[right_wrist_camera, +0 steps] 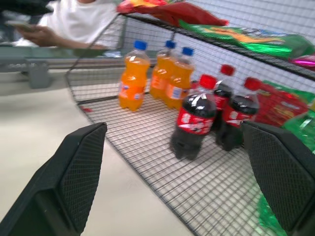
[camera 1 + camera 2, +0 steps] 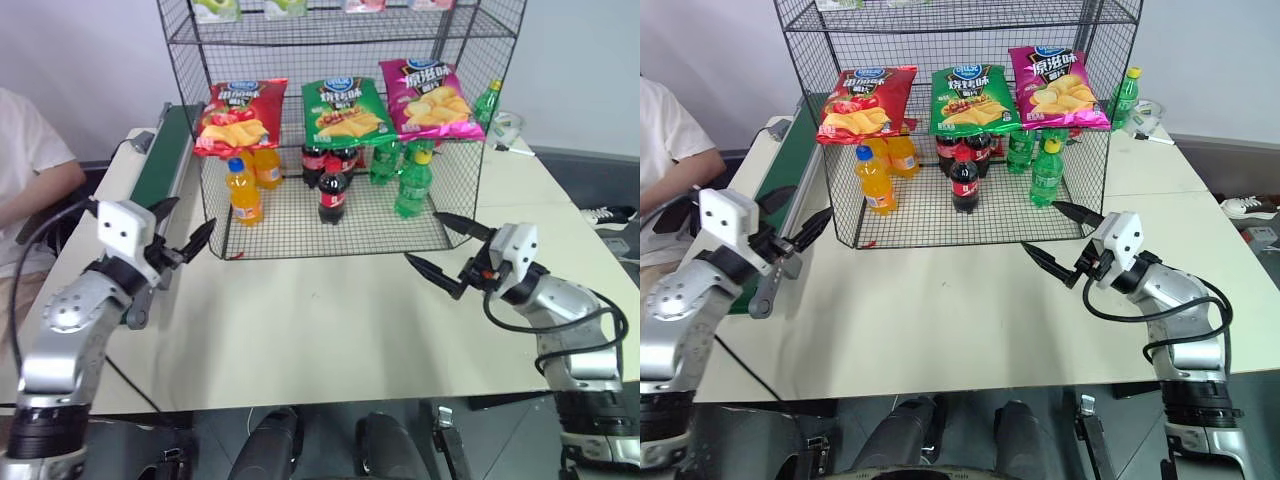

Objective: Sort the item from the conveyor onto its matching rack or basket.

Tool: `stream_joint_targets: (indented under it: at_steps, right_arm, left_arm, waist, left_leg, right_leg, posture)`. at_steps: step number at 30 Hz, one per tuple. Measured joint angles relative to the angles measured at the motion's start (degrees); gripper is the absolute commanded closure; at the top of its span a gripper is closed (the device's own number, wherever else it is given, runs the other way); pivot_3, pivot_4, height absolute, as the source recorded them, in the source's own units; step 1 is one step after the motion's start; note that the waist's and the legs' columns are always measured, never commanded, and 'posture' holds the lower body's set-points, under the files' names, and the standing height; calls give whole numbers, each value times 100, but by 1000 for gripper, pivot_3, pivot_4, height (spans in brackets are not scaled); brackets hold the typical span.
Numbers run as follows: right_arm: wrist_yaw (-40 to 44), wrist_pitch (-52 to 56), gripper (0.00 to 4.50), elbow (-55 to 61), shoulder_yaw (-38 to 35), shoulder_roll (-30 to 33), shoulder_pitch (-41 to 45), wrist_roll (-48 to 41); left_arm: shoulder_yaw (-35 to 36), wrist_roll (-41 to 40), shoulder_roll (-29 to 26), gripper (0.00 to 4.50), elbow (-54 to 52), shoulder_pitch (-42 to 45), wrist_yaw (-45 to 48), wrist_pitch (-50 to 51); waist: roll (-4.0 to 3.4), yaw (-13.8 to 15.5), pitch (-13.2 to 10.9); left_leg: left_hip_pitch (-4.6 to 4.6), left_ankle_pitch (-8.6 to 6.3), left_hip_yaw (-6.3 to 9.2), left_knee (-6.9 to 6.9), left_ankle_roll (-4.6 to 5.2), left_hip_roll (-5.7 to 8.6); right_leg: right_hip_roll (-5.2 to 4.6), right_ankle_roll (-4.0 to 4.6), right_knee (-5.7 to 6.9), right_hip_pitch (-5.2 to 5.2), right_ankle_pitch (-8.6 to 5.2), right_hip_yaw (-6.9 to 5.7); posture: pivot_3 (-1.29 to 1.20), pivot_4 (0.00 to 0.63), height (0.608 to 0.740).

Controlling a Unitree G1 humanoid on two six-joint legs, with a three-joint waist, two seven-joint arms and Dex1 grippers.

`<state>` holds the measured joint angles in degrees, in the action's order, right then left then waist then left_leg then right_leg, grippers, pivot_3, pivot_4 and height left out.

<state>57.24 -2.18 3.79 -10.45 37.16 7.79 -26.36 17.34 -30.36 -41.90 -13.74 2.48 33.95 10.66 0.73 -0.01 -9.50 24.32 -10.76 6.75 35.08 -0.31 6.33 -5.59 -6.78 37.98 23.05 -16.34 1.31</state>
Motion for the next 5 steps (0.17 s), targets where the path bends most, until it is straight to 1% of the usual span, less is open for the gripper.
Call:
stream_joint_targets:
  at_steps: [1, 3, 5]
  right_arm:
    - [111, 85, 0, 22, -125, 165, -177, -92]
    - [244, 187, 0, 48, -316, 317, -355, -209]
    - [350, 200, 0, 71, -452, 459, -528, -247]
  left_arm:
    - [194, -49, -132, 812, 49, -212, 168, 82]
    - [395, -60, -205, 812, 205, -387, 425, 122]
    - [450, 19, -272, 812, 481, -517, 705, -52]
  waist:
    - [0, 4, 0]
    - [0, 21, 0]
    - [0, 42, 0]
  left_leg:
    - [0, -1, -2, -2, 2, -1]
    - [-2, -2, -3, 0, 2, -4]
    - [-9, -2, -4, 0, 1, -6]
  right_leg:
    - [0, 3, -2, 1, -2, 1]
    - [0, 19, -2, -1, -10, 3]
    - [0, 23, -3, -9, -12, 3]
  posture:
    - [0, 150, 740]
    - [0, 150, 740]
    - [0, 150, 740]
